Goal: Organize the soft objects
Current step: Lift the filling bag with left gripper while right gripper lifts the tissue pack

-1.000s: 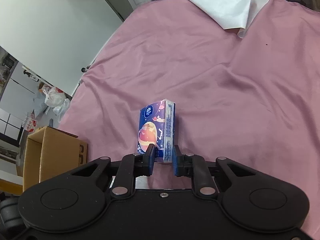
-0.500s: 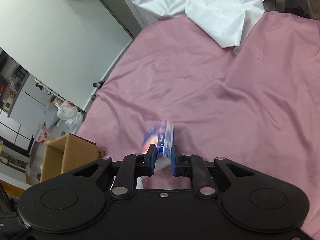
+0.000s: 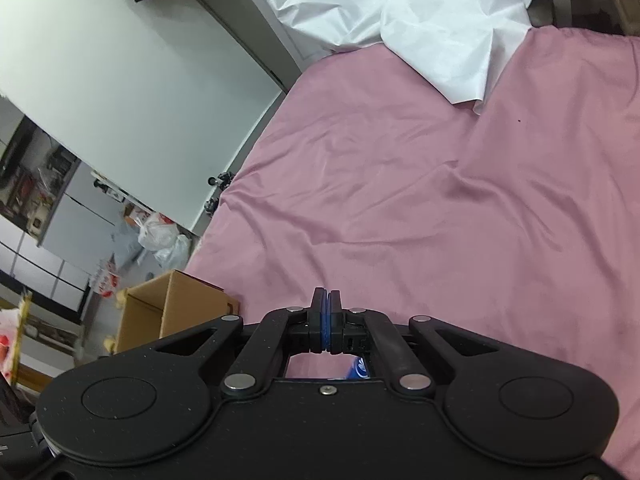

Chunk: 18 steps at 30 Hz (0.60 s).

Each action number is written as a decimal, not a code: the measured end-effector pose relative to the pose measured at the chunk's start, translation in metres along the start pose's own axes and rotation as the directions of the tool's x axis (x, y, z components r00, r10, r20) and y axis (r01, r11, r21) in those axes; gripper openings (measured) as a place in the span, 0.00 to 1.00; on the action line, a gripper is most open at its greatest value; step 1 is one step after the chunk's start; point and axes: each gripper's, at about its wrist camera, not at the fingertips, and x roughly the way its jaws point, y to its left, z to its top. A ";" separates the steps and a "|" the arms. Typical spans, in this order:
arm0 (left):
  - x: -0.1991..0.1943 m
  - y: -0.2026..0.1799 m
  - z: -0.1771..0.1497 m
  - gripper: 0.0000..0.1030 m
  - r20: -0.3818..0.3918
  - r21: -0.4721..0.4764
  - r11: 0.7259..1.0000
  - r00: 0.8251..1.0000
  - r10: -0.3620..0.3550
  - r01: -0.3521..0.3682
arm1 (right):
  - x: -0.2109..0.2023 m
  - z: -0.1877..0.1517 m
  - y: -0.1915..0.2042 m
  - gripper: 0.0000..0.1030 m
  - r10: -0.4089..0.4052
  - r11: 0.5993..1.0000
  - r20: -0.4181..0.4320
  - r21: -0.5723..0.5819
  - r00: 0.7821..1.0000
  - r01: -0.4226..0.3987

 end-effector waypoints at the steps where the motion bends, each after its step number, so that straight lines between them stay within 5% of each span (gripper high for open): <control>1: -0.001 0.001 0.000 0.24 0.004 -0.001 1.000 1.000 0.002 -0.002 | 0.000 0.000 -0.002 0.02 0.002 1.000 -0.005 0.016 1.000 -0.002; 5: -0.005 0.002 0.002 0.24 0.022 0.000 1.000 1.000 0.005 -0.005 | 0.007 -0.001 -0.012 0.11 0.017 0.996 -0.034 0.084 0.999 -0.014; 7: -0.005 0.001 0.002 0.24 0.027 0.004 1.000 1.000 0.002 -0.002 | 0.010 -0.002 -0.013 0.36 0.018 0.995 -0.035 0.094 0.999 -0.015; 9: -0.002 0.000 0.003 0.24 0.027 0.015 1.000 1.000 -0.001 0.001 | 0.012 -0.003 -0.014 0.49 0.009 0.995 -0.029 0.097 1.000 -0.006; 15: 0.012 -0.001 0.004 0.24 0.007 0.021 1.000 1.000 -0.003 0.003 | 0.026 -0.012 -0.009 0.54 -0.076 0.995 -0.104 0.054 0.992 0.082; 18: 0.020 0.003 0.005 0.24 -0.009 0.019 1.000 1.000 0.000 0.000 | 0.037 -0.018 -0.001 0.67 -0.158 0.987 -0.159 -0.033 0.975 0.155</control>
